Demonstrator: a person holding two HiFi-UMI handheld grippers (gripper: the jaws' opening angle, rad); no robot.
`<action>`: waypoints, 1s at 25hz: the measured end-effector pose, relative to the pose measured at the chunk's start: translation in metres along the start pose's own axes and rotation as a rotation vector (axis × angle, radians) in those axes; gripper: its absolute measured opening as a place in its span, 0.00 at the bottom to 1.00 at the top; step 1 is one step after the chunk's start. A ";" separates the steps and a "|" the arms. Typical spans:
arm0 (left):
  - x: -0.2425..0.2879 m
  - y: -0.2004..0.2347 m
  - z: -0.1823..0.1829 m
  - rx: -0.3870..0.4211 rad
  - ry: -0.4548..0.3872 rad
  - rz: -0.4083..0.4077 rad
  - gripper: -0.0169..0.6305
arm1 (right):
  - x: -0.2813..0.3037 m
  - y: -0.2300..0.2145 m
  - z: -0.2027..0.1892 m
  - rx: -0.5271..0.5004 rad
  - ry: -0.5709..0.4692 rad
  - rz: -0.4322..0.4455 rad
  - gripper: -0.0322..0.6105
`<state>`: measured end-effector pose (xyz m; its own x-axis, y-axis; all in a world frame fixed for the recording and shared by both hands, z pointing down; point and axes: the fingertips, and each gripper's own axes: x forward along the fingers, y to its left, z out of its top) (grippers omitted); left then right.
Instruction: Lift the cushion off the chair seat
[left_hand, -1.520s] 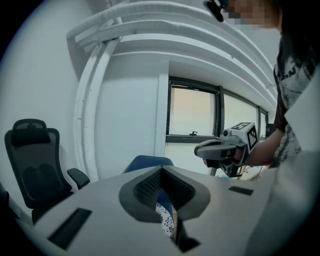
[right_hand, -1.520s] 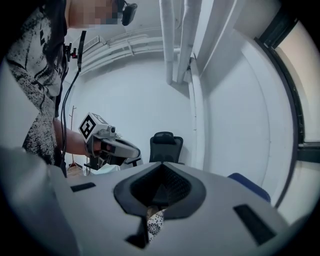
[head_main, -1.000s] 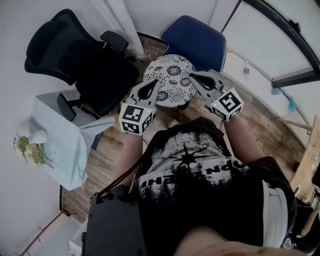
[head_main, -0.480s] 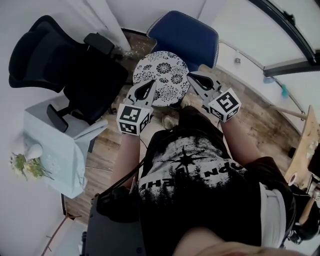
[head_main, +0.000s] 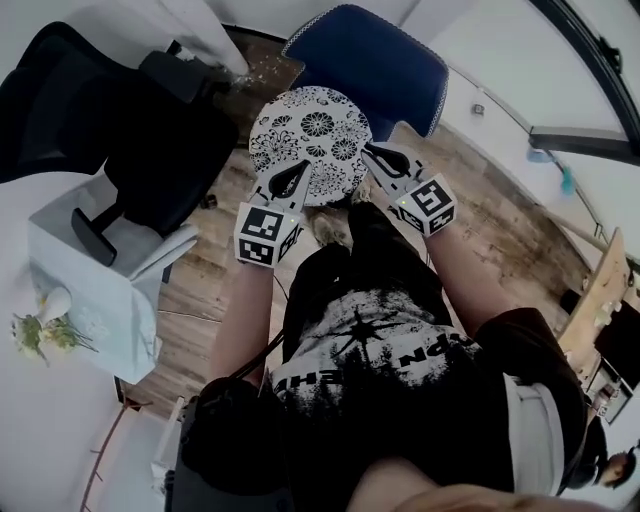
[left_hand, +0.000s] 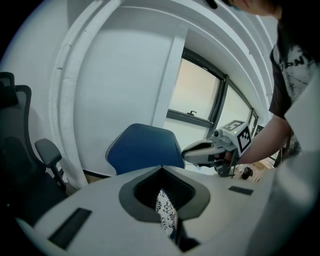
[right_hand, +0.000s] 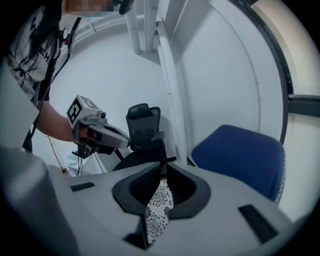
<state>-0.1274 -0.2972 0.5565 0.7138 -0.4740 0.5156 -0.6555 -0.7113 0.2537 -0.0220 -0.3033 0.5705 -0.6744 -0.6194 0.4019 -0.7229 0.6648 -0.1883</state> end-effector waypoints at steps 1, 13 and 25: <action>0.008 0.003 -0.003 -0.001 0.009 -0.003 0.05 | 0.008 -0.007 -0.014 0.021 0.029 0.000 0.11; 0.095 0.025 -0.049 -0.112 0.090 -0.066 0.05 | 0.066 -0.096 -0.168 0.210 0.314 -0.119 0.36; 0.176 0.040 -0.095 -0.131 0.109 -0.089 0.05 | 0.121 -0.151 -0.308 0.226 0.571 -0.170 0.47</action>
<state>-0.0513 -0.3601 0.7352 0.7443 -0.3476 0.5702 -0.6223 -0.6707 0.4036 0.0523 -0.3498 0.9233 -0.4060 -0.3473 0.8453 -0.8687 0.4339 -0.2390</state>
